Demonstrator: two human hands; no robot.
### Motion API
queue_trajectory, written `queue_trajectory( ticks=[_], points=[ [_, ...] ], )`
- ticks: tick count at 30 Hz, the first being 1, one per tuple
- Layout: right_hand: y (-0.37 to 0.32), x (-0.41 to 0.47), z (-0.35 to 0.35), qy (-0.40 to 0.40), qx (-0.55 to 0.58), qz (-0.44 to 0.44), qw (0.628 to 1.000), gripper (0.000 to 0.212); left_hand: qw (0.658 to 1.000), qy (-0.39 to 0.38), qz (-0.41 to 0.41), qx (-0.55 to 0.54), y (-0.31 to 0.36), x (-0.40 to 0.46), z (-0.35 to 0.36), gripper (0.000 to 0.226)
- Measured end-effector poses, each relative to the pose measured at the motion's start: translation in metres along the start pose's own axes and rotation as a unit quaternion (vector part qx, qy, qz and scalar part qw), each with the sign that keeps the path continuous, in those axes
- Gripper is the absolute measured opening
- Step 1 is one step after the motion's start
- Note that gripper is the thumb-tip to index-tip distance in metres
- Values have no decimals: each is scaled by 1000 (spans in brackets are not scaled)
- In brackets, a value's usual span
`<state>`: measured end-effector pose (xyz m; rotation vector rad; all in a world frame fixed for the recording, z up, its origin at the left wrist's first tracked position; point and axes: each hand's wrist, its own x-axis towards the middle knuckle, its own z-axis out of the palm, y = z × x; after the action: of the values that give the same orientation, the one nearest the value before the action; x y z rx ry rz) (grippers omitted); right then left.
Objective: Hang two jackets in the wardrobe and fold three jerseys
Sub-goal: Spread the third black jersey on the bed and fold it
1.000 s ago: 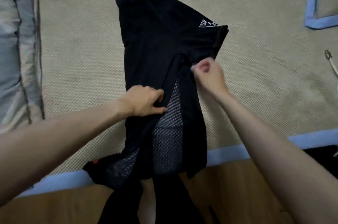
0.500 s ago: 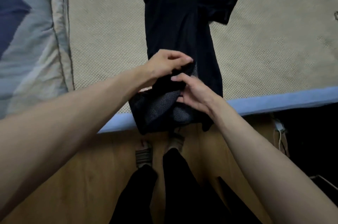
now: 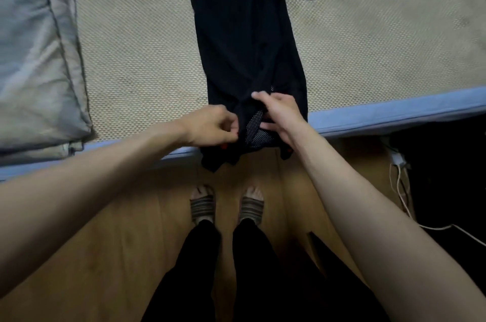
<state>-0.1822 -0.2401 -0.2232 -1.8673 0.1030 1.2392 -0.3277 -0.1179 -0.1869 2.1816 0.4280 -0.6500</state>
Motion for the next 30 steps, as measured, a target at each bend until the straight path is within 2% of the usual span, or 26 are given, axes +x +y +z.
queue_trajectory(
  ticks=[2,4,6,8,10,12,14,15,18,20,21,26,30],
  points=[
    [-2,-8,-6,7,-67,1,998,13,995,-12,-5,-97,22,-1,11,14],
    [-7,-18,-17,-18,-115,28,993,13,990,-2,4,-142,41,-1,23,15],
    [-11,-26,-30,-66,-106,55,991,33,986,3,24,-168,55,0,36,10],
    [-11,-28,-42,-90,-101,49,990,50,979,-25,32,-202,66,2,47,11],
    [-5,-31,-53,-88,-134,10,987,44,964,-83,26,-251,72,3,56,14],
    [3,-31,-65,-74,-169,-24,982,27,949,-145,16,-280,73,6,59,17],
    [12,-30,-80,-68,-155,-49,984,18,960,-155,8,-233,67,10,56,17],
    [16,-30,-88,-64,-135,-60,987,15,972,-132,2,-194,63,14,53,15],
    [29,-28,-106,-40,-101,-68,992,24,996,16,-46,-81,45,25,38,10],
    [44,-21,-111,-20,-154,-58,986,25,990,103,-93,-27,29,33,30,8],
    [52,-17,-112,-6,-185,-56,981,23,986,120,-116,-6,20,37,26,14],
    [72,-5,-111,59,-250,-52,965,22,979,71,-181,67,-1,42,28,43],
    [70,-2,-114,30,-389,8,921,40,976,45,-198,76,3,40,27,48]
  ],
)
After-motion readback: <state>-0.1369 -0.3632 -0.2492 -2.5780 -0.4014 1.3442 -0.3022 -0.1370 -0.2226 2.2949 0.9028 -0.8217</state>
